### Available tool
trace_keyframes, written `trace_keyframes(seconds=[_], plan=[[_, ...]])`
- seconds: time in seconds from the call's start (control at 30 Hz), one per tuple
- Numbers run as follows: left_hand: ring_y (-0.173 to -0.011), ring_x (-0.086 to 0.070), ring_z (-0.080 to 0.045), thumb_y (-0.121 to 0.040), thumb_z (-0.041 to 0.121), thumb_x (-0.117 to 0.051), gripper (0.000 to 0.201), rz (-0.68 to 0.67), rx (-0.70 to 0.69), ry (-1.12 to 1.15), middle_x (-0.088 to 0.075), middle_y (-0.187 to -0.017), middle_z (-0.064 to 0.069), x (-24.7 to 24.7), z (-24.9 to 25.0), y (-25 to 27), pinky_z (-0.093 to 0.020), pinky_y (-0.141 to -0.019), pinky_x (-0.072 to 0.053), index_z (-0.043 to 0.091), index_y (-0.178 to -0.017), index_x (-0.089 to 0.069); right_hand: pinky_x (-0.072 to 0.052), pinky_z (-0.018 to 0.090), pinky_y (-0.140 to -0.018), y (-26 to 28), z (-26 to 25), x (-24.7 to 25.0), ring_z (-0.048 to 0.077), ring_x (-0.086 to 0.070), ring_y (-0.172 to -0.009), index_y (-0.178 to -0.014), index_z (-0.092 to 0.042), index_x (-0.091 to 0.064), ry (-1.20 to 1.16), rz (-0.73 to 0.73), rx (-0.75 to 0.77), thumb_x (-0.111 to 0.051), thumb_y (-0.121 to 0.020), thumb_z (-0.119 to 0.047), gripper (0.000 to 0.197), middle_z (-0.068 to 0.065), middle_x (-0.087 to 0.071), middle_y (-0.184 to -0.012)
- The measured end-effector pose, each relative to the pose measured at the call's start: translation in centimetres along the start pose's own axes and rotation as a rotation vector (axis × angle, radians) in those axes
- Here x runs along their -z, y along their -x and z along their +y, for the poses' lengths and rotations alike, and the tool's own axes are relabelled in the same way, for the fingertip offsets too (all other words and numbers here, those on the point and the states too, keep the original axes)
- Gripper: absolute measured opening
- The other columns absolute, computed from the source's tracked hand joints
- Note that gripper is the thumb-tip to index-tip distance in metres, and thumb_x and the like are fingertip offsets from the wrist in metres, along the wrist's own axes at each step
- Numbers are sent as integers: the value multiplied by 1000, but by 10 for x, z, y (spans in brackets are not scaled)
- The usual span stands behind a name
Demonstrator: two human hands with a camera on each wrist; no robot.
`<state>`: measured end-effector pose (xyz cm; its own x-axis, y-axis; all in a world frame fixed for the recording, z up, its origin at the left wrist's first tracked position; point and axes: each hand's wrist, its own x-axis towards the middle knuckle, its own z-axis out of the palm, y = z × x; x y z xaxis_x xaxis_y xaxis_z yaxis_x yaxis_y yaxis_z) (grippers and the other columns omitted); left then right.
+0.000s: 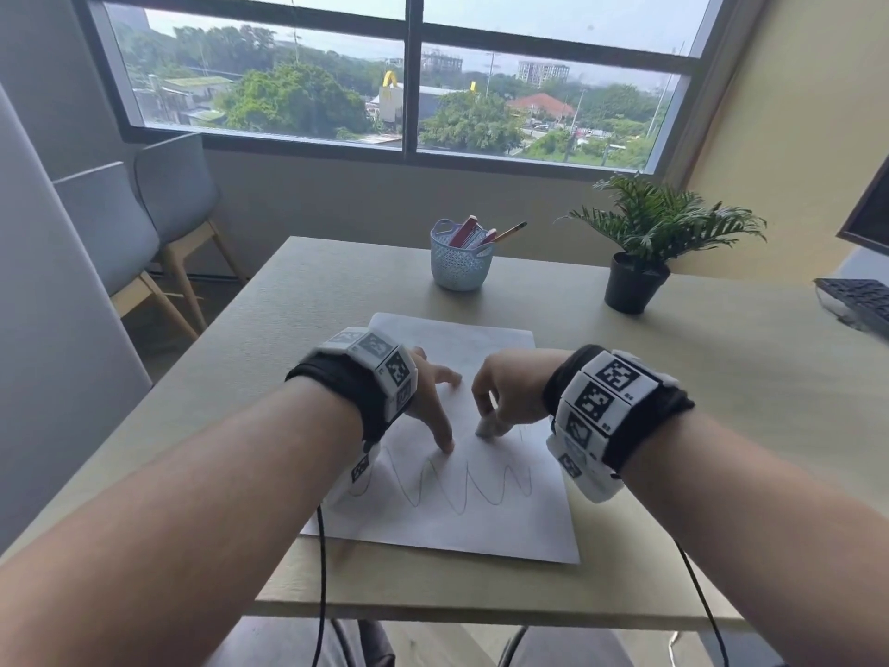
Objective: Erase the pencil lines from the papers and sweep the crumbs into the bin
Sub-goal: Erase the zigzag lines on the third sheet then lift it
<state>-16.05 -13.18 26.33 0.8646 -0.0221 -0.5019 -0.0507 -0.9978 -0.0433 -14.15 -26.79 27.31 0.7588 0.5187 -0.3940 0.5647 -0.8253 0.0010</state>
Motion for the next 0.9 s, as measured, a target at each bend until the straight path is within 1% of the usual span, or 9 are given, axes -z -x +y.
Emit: trace_keyframes(seconds=[0.07, 0.17, 0.23, 0.37, 0.47, 0.6, 0.73, 0.83, 0.9], plan=[[-137, -28, -26, -68, 66, -69, 97, 0, 5, -3, -20, -151, 3, 0, 1, -1, -44, -108, -32, 50, -147, -15, -38, 20, -51, 2, -3, -4, 12, -53, -65, -87, -18, -68, 12, 5, 21, -71, -84, -29, 11, -3, -63, -80], [-137, -29, -28, -65, 71, -68, 101, -11, 11, -18, -18, -152, 3, -1, 2, -1, -47, -108, -31, 50, -147, -14, -42, 21, -53, 9, -5, -11, 13, -58, -64, -89, -17, -70, -2, -54, 67, -70, -84, -30, 14, 1, -69, -83], [-135, -32, -29, -62, 73, -69, 103, -23, 17, -26, -18, -152, 3, 0, 2, 0, -47, -108, -32, 50, -146, -14, -46, 21, -56, 8, -2, -9, 13, -60, -63, -92, -19, -71, -29, -77, 38, -71, -84, -33, 17, 2, -72, -87], [-134, -33, -31, -61, 74, -69, 104, -24, 25, -34, -18, -152, 2, 0, 4, 1, -48, -106, -34, 49, -146, -15, -43, 21, -54, 1, 3, -3, 12, -55, -63, -94, -16, -71, -32, -14, -49, -72, -83, -30, 18, 0, -67, -84], [-134, -33, -30, -61, 72, -71, 103, -20, 18, -12, -19, -151, 2, 0, 3, 1, -48, -106, -34, 48, -146, -17, -44, 22, -54, 5, -1, -9, 14, -56, -65, -91, -16, -70, -16, -41, -3, -69, -83, -26, 13, 3, -69, -88], [-134, -33, -30, -58, 73, -71, 104, -19, 21, -10, -19, -151, 3, -1, 3, 0, -49, -106, -34, 50, -145, -18, -47, 22, -56, 9, 1, -8, 13, -59, -61, -91, -19, -70, -46, -98, 10, -71, -82, -35, 18, 4, -72, -88], [-133, -34, -31, -58, 72, -72, 104, -24, 19, 5, -20, -150, 2, -1, 3, -1, -50, -105, -35, 50, -144, -19, -42, 21, -54, 4, 7, 0, 13, -55, -65, -94, -16, -70, 10, -28, -73, -70, -84, -31, 18, -2, -63, -77], [-134, -33, -31, -58, 72, -72, 104, -15, 19, -1, -21, -149, 2, -1, 3, -2, -50, -106, -34, 49, -145, -19, -35, 20, -49, 6, -2, -6, 14, -50, -64, -86, -15, -64, 78, -13, -26, -66, -85, -21, 6, -4, -55, -71], [-134, -33, -31, -58, 73, -71, 105, -9, 19, -10, -21, -149, 2, -1, 2, -2, -50, -106, -33, 50, -145, -18, -36, 21, -50, 9, -7, -11, 16, -52, -64, -83, -16, -63, 81, -35, 15, -67, -84, -21, 7, -3, -56, -70]])
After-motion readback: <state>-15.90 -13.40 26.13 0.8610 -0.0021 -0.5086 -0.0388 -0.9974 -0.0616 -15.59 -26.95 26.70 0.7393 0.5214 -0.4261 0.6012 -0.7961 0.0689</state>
